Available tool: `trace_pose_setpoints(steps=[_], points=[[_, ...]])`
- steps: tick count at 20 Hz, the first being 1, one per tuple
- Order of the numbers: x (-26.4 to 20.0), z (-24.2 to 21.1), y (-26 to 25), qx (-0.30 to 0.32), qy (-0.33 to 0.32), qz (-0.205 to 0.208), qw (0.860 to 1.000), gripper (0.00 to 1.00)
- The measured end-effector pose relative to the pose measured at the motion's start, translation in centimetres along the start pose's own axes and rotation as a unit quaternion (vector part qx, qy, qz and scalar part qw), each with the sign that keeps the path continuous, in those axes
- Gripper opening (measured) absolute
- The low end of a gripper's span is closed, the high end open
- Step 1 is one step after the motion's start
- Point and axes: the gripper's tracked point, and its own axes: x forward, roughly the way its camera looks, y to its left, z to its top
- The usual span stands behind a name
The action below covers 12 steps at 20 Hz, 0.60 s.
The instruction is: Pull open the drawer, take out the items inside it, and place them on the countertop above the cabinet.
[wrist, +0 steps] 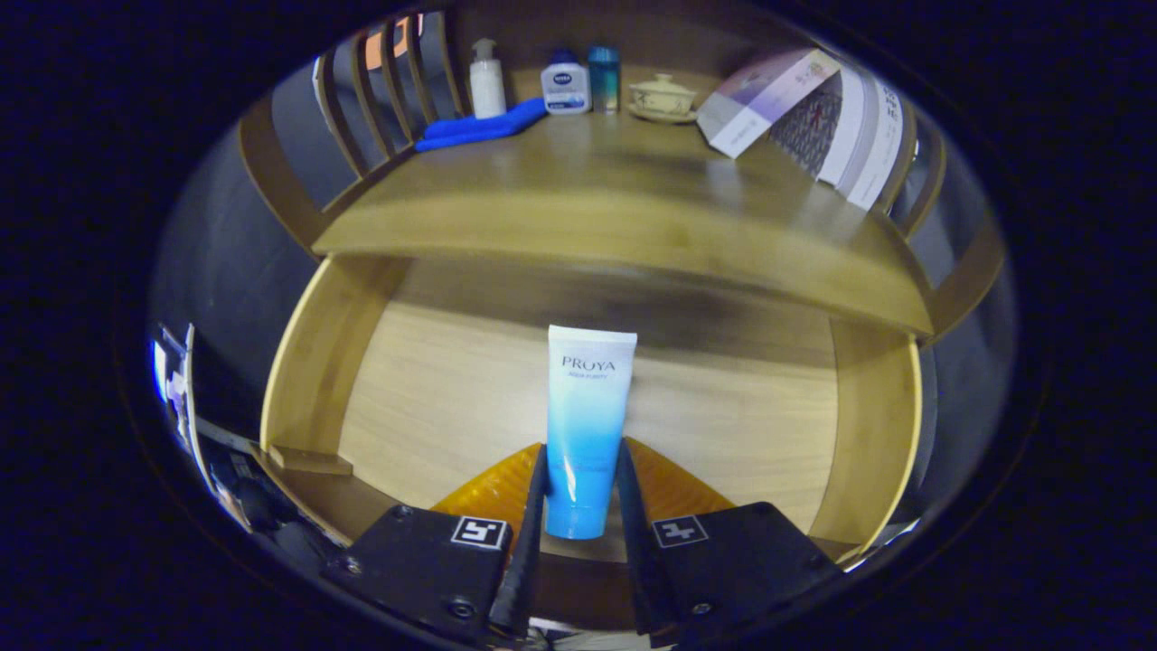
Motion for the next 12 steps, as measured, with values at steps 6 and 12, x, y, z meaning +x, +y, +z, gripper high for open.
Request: trace_pose_setpoints(steps=[6,12], points=[[-3.7,3.7,-0.1,-0.001,-0.032,0.005,0.999,0.45],[-3.3,9.0,-1.0,0.019,-0.033,-0.017,0.999,0.45]])
